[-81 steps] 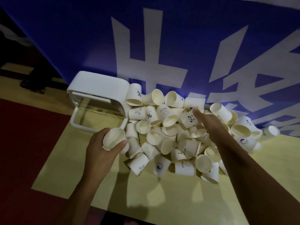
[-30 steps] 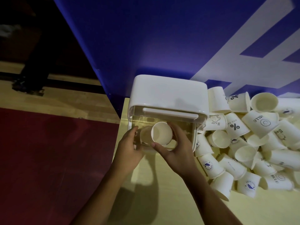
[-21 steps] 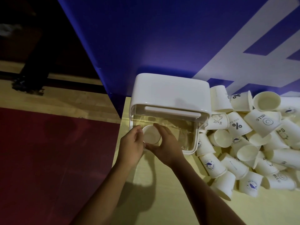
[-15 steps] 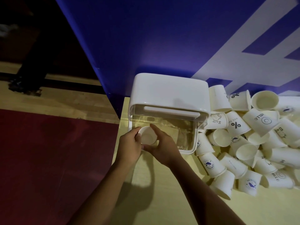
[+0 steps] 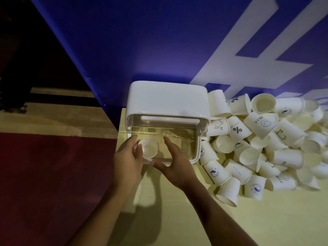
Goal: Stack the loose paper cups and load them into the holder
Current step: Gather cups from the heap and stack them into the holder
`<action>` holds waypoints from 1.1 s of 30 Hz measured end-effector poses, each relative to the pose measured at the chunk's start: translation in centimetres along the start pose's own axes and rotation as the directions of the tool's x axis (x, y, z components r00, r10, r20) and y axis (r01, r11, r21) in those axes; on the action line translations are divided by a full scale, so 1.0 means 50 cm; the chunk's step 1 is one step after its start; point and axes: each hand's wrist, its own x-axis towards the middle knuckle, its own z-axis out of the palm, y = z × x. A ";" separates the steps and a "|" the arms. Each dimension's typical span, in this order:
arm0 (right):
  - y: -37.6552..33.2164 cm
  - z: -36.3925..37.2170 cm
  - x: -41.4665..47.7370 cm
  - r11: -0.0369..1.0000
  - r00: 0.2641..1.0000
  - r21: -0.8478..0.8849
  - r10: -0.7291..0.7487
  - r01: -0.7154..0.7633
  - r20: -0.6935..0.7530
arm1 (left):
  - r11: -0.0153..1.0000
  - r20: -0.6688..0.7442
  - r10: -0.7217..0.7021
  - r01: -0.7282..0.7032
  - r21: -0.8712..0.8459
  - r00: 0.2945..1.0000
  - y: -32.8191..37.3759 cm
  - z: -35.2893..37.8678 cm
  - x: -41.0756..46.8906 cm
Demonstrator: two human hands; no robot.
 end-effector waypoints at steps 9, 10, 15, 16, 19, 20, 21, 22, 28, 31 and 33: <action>0.102 -0.256 -0.165 0.991 0.948 0.078 0.131 -0.113 -0.290 | 0.835 0.170 0.539 -0.550 0.020 0.825 0.315 0.036 -0.057; 0.114 -0.289 -0.168 0.989 0.937 0.096 0.137 -0.112 -0.322 | 0.788 0.213 0.591 -0.613 0.053 0.778 0.356 0.060 -0.038; 0.176 -0.437 -0.175 0.990 0.911 0.106 0.127 -0.093 -0.393 | 0.436 0.620 0.549 -0.825 0.361 0.561 0.492 0.177 0.094; 0.189 -0.458 -0.174 0.991 0.908 0.100 0.124 -0.092 -0.401 | 0.348 0.667 0.511 -0.840 0.416 0.543 0.501 0.192 0.117; 0.234 -0.521 -0.165 0.992 0.888 0.051 0.125 -0.114 -0.443 | 0.065 0.755 0.437 -0.854 0.516 0.489 0.517 0.242 0.152; 0.248 -0.537 -0.156 0.991 0.881 0.038 0.131 -0.128 -0.454 | -0.011 0.779 0.402 -0.848 0.530 0.481 0.519 0.257 0.156; 0.258 -0.546 -0.144 0.990 0.877 0.017 0.134 -0.142 -0.461 | -0.062 0.797 0.368 -0.842 0.536 0.480 0.516 0.267 0.158; 0.271 -0.556 -0.131 0.988 0.880 -0.010 0.133 -0.154 -0.456 | -0.093 0.808 0.338 -0.837 0.539 0.483 0.516 0.277 0.158; 0.316 -0.564 -0.039 0.957 0.935 -0.225 0.099 -0.183 -0.339 | -0.184 0.840 0.245 -0.828 0.531 0.484 0.514 0.297 0.171; 0.330 -0.549 -0.016 0.943 0.935 -0.277 0.083 -0.185 -0.344 | -0.233 0.833 0.175 -0.800 0.553 0.525 0.521 0.299 0.174; 0.338 -0.543 -0.011 0.940 0.923 -0.290 0.057 -0.177 -0.380 | -0.212 0.823 0.137 -0.795 0.568 0.552 0.523 0.300 0.178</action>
